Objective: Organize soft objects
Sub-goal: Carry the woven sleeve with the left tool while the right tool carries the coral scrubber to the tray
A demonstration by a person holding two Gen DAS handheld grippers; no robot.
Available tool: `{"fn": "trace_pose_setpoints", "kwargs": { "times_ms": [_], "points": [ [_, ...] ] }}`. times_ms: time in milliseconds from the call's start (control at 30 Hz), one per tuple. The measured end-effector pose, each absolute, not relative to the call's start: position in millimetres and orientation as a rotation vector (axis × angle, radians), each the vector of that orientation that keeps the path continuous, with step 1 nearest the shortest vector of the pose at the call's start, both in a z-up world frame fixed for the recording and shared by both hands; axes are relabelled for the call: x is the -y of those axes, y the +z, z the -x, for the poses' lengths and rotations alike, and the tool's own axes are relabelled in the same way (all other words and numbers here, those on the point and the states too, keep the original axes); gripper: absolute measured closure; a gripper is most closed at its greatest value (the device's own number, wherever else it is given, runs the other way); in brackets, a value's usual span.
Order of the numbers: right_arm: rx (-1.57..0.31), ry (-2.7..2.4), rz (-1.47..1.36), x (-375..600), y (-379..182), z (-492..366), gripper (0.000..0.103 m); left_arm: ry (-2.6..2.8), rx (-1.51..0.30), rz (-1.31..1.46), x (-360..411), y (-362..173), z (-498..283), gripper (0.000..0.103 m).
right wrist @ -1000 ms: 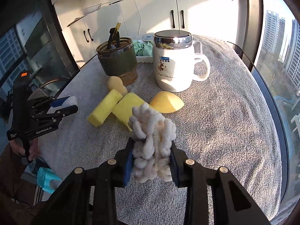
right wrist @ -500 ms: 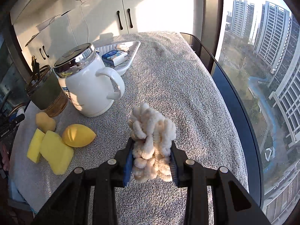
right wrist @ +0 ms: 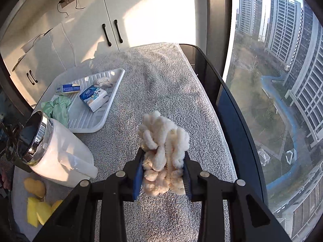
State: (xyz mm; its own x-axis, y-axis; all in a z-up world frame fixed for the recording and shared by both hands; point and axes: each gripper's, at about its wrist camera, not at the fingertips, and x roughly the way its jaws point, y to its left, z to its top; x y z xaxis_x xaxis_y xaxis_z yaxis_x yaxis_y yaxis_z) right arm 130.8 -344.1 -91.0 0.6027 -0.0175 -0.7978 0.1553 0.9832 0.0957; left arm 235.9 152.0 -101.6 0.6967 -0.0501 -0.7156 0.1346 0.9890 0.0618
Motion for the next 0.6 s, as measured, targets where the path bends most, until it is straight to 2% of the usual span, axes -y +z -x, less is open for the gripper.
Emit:
{"fn": "trace_pose_setpoints", "kwargs": {
  "times_ms": [300,600],
  "points": [
    [-0.919,-0.073,-0.108,334.8,-81.4,-185.7,0.067,-0.109,-0.794,-0.059,-147.5,-93.9,-284.3,0.064],
    [-0.923,-0.014,-0.069,308.1,-76.4,-238.9,0.067,-0.168,-0.785,-0.103,-111.1,-88.7,-312.6,0.064]
  ]
}}
